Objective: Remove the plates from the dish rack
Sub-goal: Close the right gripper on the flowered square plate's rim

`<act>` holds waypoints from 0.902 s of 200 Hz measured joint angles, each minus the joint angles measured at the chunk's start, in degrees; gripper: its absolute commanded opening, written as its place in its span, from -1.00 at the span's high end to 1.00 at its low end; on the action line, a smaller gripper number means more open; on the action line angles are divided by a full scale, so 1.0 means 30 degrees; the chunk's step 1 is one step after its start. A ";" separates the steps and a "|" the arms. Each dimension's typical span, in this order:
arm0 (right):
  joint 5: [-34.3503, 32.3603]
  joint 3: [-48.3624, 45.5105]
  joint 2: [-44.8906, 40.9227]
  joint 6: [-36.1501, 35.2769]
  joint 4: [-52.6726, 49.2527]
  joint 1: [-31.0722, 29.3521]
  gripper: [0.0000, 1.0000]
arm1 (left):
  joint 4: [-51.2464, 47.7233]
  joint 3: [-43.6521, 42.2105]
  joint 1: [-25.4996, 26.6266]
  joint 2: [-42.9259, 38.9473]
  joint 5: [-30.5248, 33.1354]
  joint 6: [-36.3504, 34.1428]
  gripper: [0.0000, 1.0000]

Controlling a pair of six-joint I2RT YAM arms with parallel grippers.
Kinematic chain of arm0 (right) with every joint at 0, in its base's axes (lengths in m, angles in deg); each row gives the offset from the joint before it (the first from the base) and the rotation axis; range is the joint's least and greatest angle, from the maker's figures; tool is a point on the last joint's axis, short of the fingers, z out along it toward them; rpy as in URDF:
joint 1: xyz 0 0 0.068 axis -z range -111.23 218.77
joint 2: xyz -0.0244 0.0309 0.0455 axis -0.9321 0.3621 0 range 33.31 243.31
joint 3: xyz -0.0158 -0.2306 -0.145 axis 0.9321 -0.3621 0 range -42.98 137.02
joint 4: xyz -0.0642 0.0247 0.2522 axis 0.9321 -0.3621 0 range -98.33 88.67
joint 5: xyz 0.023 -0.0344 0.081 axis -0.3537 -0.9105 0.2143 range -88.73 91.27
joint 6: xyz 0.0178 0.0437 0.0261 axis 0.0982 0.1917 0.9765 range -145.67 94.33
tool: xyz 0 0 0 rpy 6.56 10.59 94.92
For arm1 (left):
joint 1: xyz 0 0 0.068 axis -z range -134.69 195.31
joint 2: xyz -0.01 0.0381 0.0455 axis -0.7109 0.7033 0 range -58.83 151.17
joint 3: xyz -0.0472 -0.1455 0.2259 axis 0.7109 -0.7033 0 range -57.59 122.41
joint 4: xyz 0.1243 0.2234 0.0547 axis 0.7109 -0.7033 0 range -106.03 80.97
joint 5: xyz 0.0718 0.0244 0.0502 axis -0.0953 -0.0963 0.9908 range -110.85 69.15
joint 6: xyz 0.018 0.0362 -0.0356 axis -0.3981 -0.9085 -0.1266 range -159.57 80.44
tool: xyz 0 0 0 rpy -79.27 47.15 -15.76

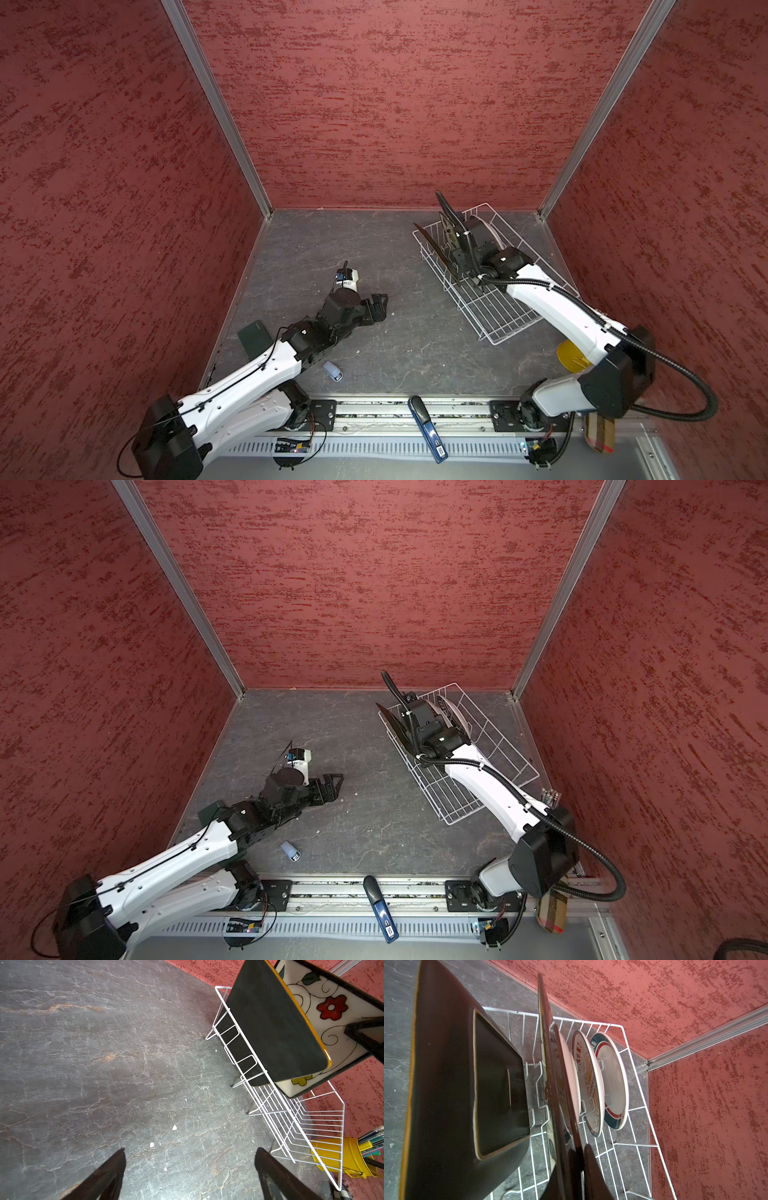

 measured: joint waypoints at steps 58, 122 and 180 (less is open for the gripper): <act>0.0153 0.0000 -0.0685 -0.0321 0.0066 -0.0102 1.00 | -0.0007 0.0153 0.0036 -0.0087 -0.0029 0.0000 -0.86; 0.0022 0.0000 -0.1355 -0.1392 0.0117 -0.0794 1.00 | 0.0015 0.0481 0.0051 -0.0131 -0.0306 0.0219 -0.85; -0.0335 0.0000 -0.1821 -0.1719 0.0423 -0.1188 1.00 | 0.0197 0.0954 0.0087 -0.0306 -0.0488 0.0270 -0.85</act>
